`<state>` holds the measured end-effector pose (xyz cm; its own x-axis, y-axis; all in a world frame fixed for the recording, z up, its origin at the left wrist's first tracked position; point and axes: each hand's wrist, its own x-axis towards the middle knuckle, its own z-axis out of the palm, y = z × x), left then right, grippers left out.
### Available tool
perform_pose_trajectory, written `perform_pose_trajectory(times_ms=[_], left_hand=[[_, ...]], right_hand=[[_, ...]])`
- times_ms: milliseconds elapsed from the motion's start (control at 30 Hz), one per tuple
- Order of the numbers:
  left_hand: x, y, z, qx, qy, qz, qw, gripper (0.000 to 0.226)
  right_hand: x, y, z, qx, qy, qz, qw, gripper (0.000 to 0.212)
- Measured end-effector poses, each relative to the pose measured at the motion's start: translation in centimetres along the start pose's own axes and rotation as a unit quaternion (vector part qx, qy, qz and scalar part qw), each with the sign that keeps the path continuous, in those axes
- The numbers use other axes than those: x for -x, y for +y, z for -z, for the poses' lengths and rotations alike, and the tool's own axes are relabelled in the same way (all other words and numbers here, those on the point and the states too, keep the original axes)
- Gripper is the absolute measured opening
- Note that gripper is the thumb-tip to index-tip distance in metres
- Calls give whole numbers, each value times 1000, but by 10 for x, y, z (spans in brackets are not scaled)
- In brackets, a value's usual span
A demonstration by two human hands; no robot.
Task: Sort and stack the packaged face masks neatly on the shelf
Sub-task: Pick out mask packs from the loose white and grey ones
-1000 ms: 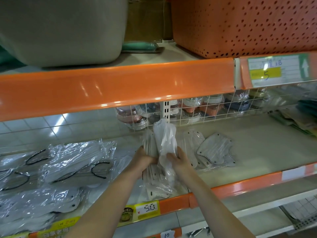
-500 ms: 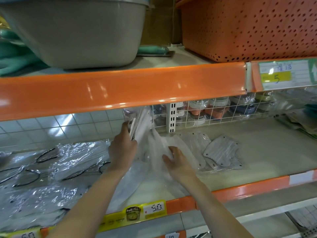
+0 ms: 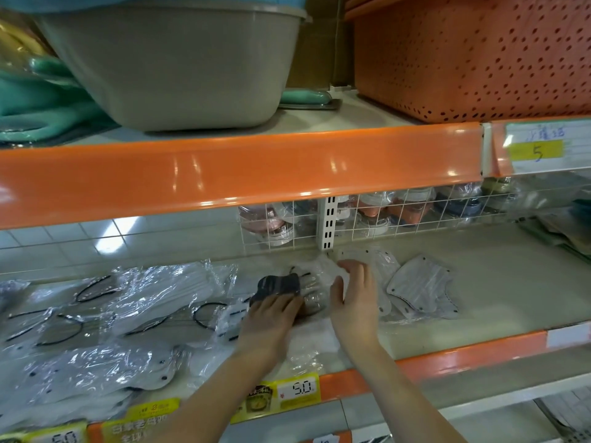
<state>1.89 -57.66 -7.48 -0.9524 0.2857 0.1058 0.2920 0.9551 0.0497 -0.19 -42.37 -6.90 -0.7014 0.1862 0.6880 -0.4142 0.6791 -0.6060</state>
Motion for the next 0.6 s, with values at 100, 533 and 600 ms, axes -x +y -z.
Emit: perform_pose_trajectory(times_ms=[100, 533, 600], left_hand=[[1, -1, -9, 45, -78, -10, 996, 65], [12, -44, -2, 156, -121, 51, 979, 150], [15, -48, 1, 162, -127, 60, 977, 139]], right_hand=[[6, 8, -7, 29, -118, -28, 992, 21], [24, 14, -24, 220, -390, -12, 894, 69], [21, 14, -28, 217, -390, -19, 895, 56]])
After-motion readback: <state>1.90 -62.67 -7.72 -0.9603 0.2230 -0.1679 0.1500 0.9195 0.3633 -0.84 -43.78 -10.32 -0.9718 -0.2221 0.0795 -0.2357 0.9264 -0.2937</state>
